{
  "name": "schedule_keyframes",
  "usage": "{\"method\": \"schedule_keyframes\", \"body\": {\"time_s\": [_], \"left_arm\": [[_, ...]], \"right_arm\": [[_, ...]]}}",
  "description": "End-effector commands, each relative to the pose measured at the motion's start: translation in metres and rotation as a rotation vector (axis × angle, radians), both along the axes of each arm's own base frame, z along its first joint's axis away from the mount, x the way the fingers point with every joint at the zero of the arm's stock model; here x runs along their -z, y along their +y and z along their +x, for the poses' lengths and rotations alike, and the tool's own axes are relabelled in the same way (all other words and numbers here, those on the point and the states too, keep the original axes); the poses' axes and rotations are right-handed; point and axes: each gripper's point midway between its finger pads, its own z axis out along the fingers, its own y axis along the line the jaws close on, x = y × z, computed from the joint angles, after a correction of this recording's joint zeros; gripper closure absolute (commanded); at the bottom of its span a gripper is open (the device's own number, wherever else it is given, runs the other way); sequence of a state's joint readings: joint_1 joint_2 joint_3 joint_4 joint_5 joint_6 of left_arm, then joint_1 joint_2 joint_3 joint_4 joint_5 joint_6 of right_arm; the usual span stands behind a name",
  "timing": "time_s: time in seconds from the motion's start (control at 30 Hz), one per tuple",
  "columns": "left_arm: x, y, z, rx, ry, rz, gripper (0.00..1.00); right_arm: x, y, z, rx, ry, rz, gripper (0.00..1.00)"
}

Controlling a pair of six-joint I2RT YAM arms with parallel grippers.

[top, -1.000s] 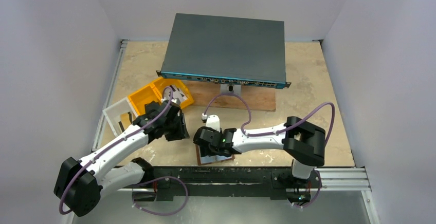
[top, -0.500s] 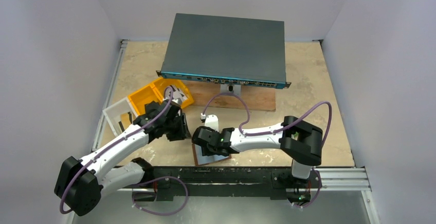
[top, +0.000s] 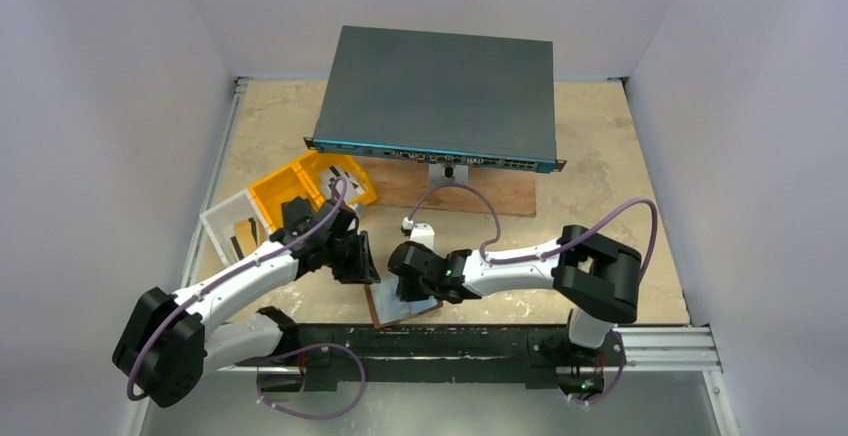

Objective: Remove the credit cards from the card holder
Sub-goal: Remove the credit card from the card holder.

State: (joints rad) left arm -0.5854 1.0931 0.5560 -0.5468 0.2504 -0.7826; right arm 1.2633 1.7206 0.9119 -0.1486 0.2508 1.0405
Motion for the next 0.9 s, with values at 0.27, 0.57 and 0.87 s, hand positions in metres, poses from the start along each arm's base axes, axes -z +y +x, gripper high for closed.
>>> {"method": "schedule_keyframes", "body": {"time_s": [0.27, 0.57, 0.87], "left_arm": [[0.009, -0.014, -0.005, 0.041, 0.021, -0.054, 0.94], [0.024, -0.014, -0.008, 0.053, 0.059, -0.02, 0.96], [0.028, -0.017, -0.01, 0.065, 0.072, -0.023, 0.82]], "right_arm": [[0.033, -0.03, -0.01, 0.048, 0.176, 0.112, 1.0], [0.043, -0.041, -0.008, 0.087, 0.22, 0.164, 1.0], [0.049, -0.044, -0.006, 0.102, 0.222, 0.166, 1.0]]}}
